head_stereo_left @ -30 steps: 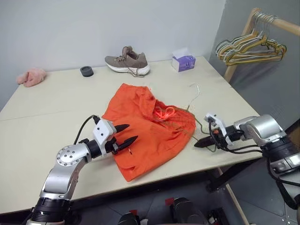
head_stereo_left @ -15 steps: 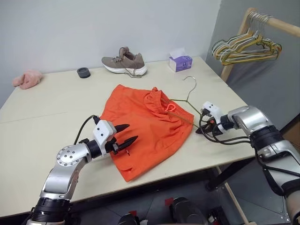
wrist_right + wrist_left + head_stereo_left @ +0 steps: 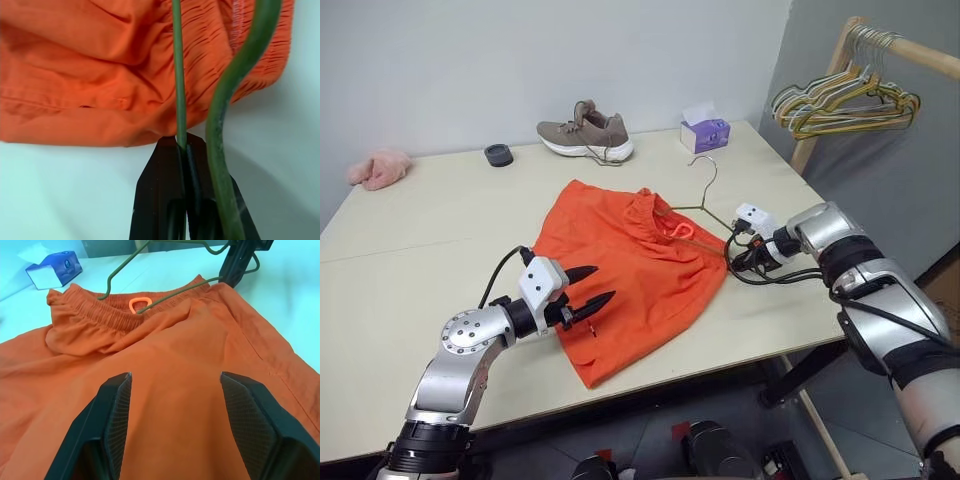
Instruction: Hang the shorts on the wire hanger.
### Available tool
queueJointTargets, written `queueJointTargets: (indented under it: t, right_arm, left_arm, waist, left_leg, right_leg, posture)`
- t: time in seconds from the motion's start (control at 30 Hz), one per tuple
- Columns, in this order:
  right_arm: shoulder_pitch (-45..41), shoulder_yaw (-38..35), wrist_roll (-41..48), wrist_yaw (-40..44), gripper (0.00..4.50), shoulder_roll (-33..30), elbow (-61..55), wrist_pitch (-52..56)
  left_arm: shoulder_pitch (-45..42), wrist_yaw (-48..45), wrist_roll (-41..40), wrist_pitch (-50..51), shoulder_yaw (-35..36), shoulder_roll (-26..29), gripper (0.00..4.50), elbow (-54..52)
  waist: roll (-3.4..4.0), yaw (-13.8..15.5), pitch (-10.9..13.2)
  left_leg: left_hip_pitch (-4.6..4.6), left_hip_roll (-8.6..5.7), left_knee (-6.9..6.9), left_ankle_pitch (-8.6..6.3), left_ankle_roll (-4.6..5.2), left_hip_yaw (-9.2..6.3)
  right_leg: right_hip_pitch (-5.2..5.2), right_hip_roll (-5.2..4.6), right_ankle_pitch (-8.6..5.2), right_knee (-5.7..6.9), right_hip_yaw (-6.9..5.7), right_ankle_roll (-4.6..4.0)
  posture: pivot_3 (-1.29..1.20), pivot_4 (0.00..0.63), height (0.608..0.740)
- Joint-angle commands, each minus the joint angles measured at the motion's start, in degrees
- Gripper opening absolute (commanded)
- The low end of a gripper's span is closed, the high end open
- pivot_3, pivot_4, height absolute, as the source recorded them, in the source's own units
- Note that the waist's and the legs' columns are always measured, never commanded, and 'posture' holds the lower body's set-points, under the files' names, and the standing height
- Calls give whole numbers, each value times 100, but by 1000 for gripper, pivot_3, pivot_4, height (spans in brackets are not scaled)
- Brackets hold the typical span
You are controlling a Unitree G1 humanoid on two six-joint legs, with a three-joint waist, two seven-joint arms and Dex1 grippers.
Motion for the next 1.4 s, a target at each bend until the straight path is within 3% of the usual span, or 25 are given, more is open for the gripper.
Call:
queueJointTargets:
  t: [0.03,0.23,0.43,0.6,0.63,0.77,0.93,1.13,1.4]
  right_arm:
    - [-292,-315,-151,-491,0,172,121,-917]
    - [-275,-816,15,-403,0,382,-235,-1653]
    - [290,-737,-170,-271,0,199,-1173,-1912]
    - [899,-610,-454,-498,0,-4,-2101,-2046]
    - [1003,-594,-508,-529,0,-50,-2266,-2101]
    - [1294,-569,-662,-623,0,-170,-2774,-2179]
    - [1439,-508,-821,-689,0,-237,-3154,-2343]
    - [1591,-398,-948,-656,0,-307,-3720,-2441]
    - [1738,-327,-1043,-659,0,-306,-4333,-2378]
  left_arm:
    - [-98,-4,1,-117,4,-29,2963,-83]
    - [-111,195,-27,35,137,-76,2963,-93]
    - [-424,226,-352,412,436,45,2963,48]
    - [-1026,-79,-742,715,945,572,4365,250]
    - [-1178,-202,-818,755,1053,744,4477,340]
    - [-1619,-814,-753,592,1163,1430,4477,888]
    - [-2074,-1464,-141,-221,739,1875,4477,1819]
    - [-2804,-1679,405,-1017,249,1705,4477,2698]
    - [-3139,-2065,735,-1629,-270,1368,4477,3165]
  waist:
    - [0,-36,0]
    - [0,-98,0]
    - [-1,-87,-1]
    - [-1,-74,-1]
    - [-1,-76,-1]
    - [0,-127,-1]
    - [2,-145,-2]
    - [0,-112,-3]
    - [0,-143,-3]
  left_leg:
    - [1,0,0,0,0,0]
    - [1,0,0,0,0,0]
    - [1,0,1,0,0,-7]
    - [2,-1,1,1,-1,-7]
    - [0,-1,1,1,-1,-8]
    - [2,-1,1,1,-2,-6]
    - [10,0,-3,1,-2,-6]
    - [8,1,-1,2,-3,-7]
    - [6,-1,-1,2,-3,-6]
  right_leg:
    - [0,0,0,1,0,0]
    - [1,0,0,4,1,0]
    - [3,0,1,5,-5,0]
    - [4,0,0,5,-6,0]
    - [3,0,0,4,-7,0]
    - [2,0,0,4,-5,1]
    - [5,1,0,4,-7,0]
    - [6,0,0,4,-8,1]
    - [5,-5,0,6,-7,1]
  posture:
    - [-199,27,740]
    - [-196,30,740]
    - [-200,29,740]
    - [-202,27,740]
    - [-202,26,740]
    - [-199,23,740]
    - [-200,20,740]
    - [-213,17,740]
    - [-233,15,740]
